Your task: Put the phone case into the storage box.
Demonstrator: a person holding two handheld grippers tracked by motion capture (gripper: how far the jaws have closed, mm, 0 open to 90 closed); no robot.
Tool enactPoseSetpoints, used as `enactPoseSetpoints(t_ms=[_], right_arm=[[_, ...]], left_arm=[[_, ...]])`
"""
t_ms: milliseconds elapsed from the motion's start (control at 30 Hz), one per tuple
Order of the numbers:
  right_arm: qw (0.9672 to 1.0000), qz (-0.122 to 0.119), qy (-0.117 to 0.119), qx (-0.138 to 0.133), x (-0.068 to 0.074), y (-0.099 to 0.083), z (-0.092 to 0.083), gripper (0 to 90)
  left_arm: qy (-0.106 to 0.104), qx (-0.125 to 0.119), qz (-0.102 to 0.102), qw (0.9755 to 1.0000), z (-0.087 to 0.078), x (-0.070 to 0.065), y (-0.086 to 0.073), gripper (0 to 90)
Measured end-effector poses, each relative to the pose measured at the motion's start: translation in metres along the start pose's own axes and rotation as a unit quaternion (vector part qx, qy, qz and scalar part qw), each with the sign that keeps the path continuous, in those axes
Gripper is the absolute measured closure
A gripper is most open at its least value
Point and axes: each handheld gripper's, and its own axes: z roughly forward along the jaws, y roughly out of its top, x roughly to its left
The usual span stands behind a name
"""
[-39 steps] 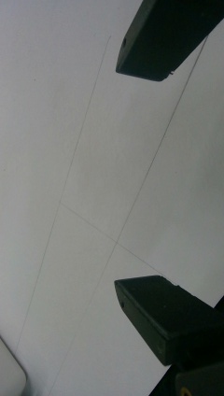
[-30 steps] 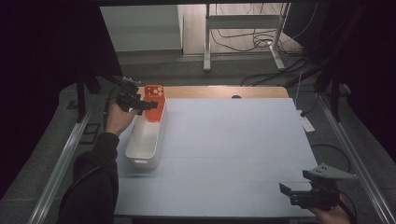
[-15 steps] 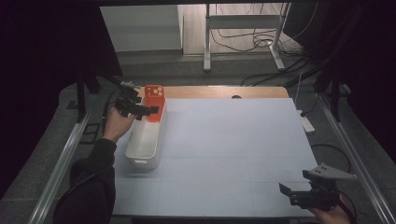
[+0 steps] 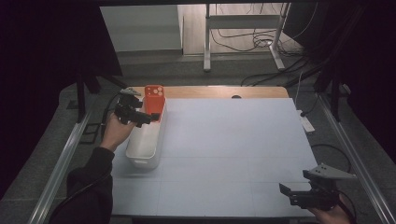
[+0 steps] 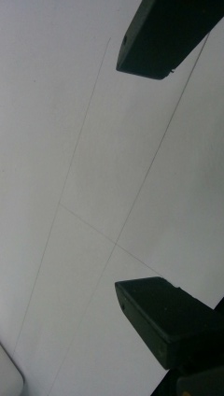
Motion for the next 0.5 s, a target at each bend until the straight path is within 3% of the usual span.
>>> enactPoseSetpoints(t_ms=[500], right_arm=[[1.0000, -0.003, 0.000, 0.000, 0.001, 0.000, 0.000, 0.0]], left_arm=[[-0.001, -0.002, 0.009, 1.0000, -0.004, -0.018, -0.020, 0.4]])
